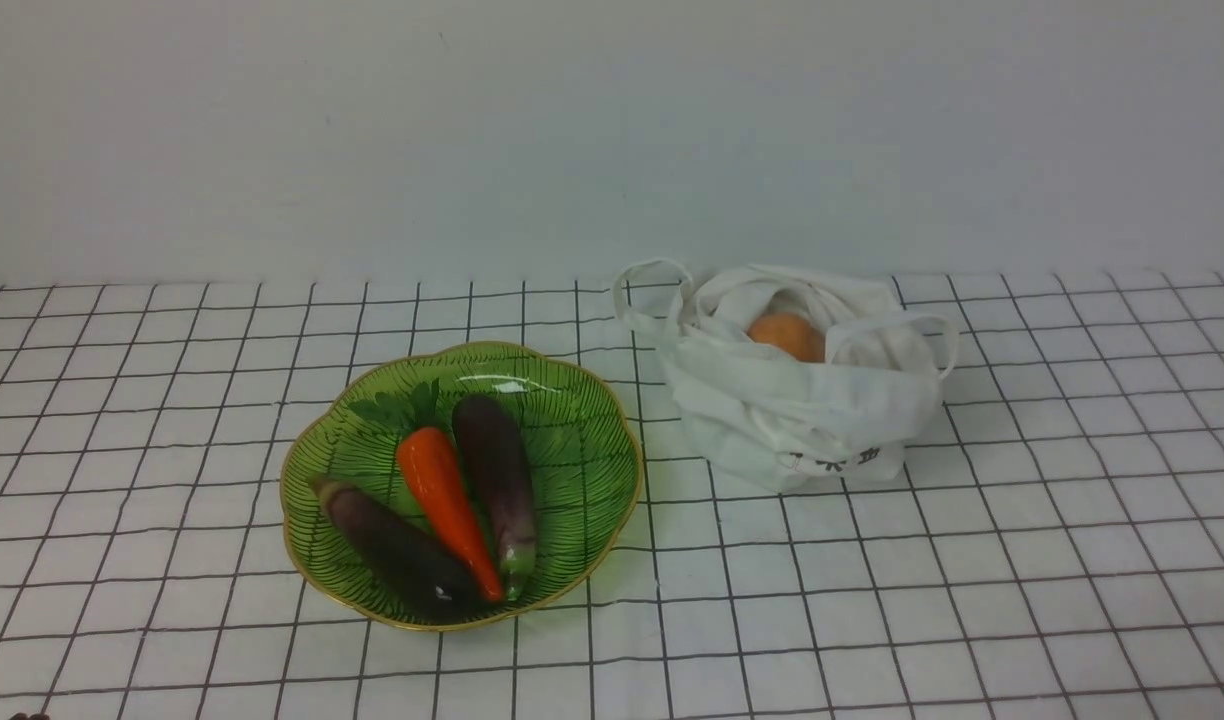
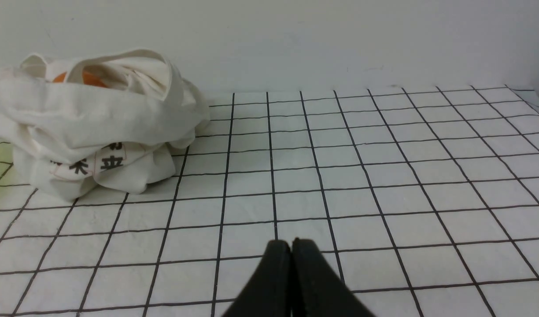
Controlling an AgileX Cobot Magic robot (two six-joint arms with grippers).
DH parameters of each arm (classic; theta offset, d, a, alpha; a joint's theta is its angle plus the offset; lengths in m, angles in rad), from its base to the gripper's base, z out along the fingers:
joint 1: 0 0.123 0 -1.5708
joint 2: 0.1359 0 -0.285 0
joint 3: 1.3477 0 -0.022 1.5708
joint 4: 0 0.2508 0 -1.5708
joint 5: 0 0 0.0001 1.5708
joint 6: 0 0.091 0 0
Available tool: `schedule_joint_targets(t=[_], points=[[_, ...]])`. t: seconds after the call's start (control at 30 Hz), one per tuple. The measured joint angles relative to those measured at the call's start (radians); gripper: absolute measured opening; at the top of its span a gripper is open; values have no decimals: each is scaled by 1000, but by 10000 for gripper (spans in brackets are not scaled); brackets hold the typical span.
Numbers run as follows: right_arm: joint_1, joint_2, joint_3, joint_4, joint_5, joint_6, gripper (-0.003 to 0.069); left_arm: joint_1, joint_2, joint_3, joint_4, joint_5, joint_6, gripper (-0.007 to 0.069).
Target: Take vegetables from bag on white checkered tablecloth place on plate.
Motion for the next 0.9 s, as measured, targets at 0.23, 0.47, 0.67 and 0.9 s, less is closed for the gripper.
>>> schedule_joint_targets(t=[0.23,0.47,0.67,0.9], points=[[0,0,0,0,0,0,-15,0,0,0,0,0,0,-8],[0,0,0,0,0,0,-15,0,0,0,0,0,0,-8],[0,0,0,0,0,16,-15,0,0,0,0,0,0,-8],[0,0,0,0,0,20,-15,0,0,0,0,0,0,-8]])
